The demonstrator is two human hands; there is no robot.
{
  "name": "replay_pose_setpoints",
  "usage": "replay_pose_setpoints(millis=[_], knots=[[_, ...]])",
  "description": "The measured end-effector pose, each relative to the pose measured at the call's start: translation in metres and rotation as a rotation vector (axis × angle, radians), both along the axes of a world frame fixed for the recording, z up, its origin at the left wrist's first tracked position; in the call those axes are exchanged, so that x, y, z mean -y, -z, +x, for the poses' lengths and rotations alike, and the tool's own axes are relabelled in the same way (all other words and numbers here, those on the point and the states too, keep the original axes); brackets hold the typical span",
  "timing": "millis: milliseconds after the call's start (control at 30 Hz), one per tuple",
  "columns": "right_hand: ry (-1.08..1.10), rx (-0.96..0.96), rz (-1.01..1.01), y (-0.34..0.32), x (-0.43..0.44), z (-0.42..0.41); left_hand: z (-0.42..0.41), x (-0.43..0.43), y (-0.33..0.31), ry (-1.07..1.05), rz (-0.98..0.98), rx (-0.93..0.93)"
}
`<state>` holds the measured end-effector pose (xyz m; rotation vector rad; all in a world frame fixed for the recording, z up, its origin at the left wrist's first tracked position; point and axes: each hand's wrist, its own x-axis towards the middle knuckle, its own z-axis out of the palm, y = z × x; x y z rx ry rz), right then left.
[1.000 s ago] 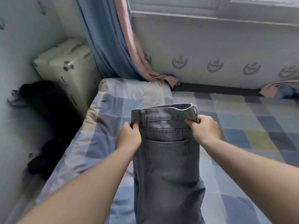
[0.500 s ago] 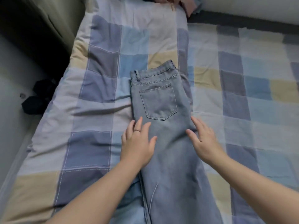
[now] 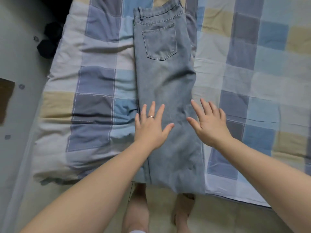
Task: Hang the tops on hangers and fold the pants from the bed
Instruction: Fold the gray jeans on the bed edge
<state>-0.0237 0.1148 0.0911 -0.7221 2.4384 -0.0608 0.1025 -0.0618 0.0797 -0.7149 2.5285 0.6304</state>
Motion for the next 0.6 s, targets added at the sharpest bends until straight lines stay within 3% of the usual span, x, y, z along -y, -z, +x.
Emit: replay_pose_setpoints(millis=[333,600], knots=[[-0.035,0.057,0.011,-0.023,-0.131,0.102,0.135,-0.135,-0.025,-0.176,0.011,0.092],[-0.037,0.161,0.031,0.033,-0.189,0.159,0.214,-0.189,0.023,-0.397,0.187,0.258]])
